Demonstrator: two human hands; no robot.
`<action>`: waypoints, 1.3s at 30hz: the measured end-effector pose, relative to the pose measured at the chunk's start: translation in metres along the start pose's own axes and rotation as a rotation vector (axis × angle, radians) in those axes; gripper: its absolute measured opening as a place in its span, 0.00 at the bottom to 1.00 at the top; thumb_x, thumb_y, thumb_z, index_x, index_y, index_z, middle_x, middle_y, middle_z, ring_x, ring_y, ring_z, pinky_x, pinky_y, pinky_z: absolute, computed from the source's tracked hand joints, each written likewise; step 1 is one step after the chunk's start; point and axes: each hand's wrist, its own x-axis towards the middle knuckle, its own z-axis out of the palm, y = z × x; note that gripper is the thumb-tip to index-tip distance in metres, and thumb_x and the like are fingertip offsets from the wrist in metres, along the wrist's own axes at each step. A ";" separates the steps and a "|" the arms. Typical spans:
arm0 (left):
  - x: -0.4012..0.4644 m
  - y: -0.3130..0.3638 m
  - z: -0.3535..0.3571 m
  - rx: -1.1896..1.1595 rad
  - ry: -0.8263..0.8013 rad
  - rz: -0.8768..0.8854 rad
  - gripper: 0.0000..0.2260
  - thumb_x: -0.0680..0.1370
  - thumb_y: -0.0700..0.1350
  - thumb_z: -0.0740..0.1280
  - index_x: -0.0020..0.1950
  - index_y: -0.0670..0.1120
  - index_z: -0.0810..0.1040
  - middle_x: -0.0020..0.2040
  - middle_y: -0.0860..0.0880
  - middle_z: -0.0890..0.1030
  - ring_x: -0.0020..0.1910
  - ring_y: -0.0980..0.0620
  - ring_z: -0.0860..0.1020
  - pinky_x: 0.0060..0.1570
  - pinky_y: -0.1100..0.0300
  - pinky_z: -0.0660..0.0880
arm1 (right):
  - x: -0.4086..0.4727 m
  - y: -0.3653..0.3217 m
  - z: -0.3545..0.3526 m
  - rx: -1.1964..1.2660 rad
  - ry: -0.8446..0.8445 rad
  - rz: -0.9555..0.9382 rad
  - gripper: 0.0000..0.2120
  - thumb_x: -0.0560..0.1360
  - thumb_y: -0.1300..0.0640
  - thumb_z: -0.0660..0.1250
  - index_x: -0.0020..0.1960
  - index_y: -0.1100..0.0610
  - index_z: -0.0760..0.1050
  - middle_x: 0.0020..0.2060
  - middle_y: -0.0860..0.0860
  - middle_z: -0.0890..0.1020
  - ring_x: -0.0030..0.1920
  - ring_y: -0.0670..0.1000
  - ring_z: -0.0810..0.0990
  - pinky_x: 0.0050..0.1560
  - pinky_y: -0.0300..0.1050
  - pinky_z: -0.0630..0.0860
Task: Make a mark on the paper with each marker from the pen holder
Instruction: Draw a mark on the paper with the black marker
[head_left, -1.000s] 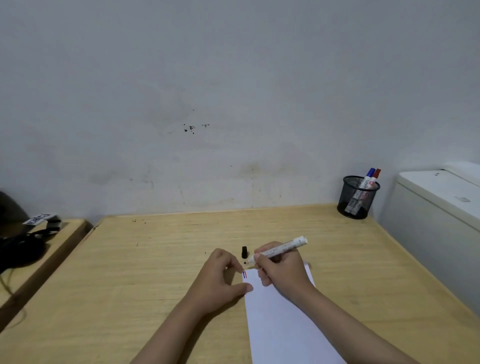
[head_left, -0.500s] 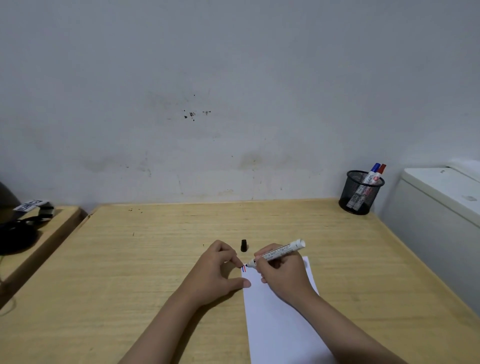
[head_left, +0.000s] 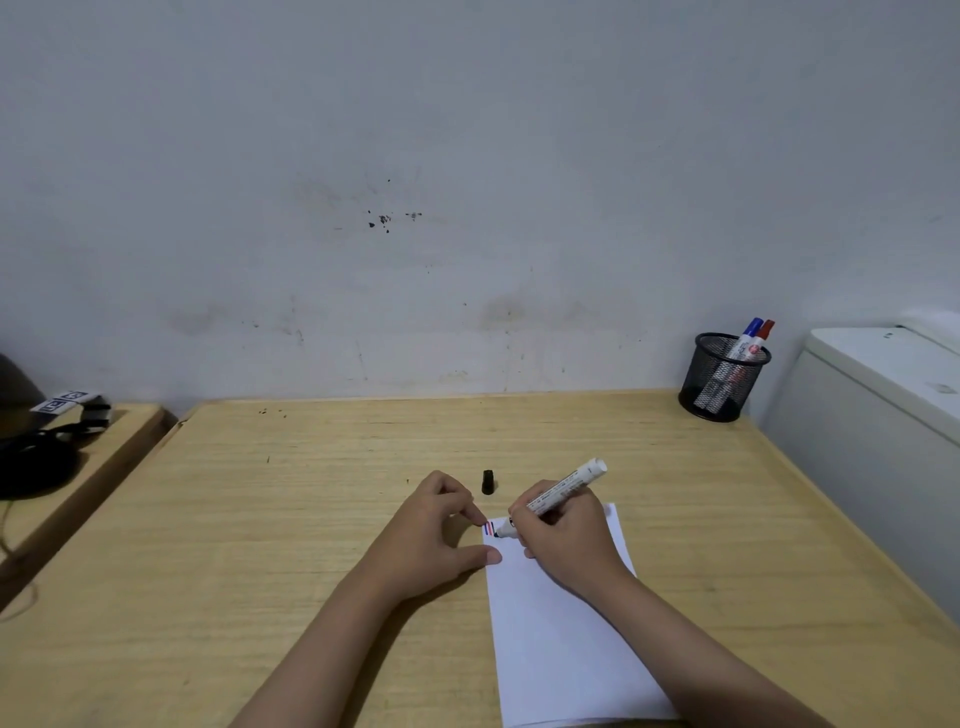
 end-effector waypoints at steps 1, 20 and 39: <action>0.000 0.000 0.000 0.002 -0.001 -0.001 0.14 0.64 0.54 0.76 0.46 0.54 0.80 0.53 0.56 0.72 0.53 0.66 0.71 0.47 0.71 0.67 | 0.000 0.000 0.000 0.005 -0.003 0.002 0.05 0.68 0.63 0.65 0.36 0.66 0.75 0.27 0.56 0.76 0.30 0.52 0.74 0.33 0.51 0.74; 0.042 0.010 0.005 0.142 0.082 0.156 0.17 0.74 0.38 0.63 0.61 0.51 0.76 0.57 0.54 0.77 0.52 0.57 0.75 0.51 0.68 0.73 | 0.003 -0.010 -0.009 0.477 0.203 0.153 0.04 0.73 0.66 0.66 0.43 0.64 0.80 0.29 0.56 0.78 0.28 0.48 0.75 0.34 0.47 0.79; 0.021 0.091 -0.026 -1.011 0.065 -0.121 0.05 0.74 0.38 0.67 0.46 0.45 0.81 0.39 0.51 0.85 0.40 0.55 0.82 0.45 0.61 0.76 | -0.022 -0.077 -0.046 0.561 0.195 -0.205 0.06 0.75 0.68 0.64 0.43 0.62 0.79 0.31 0.57 0.79 0.30 0.48 0.77 0.31 0.43 0.79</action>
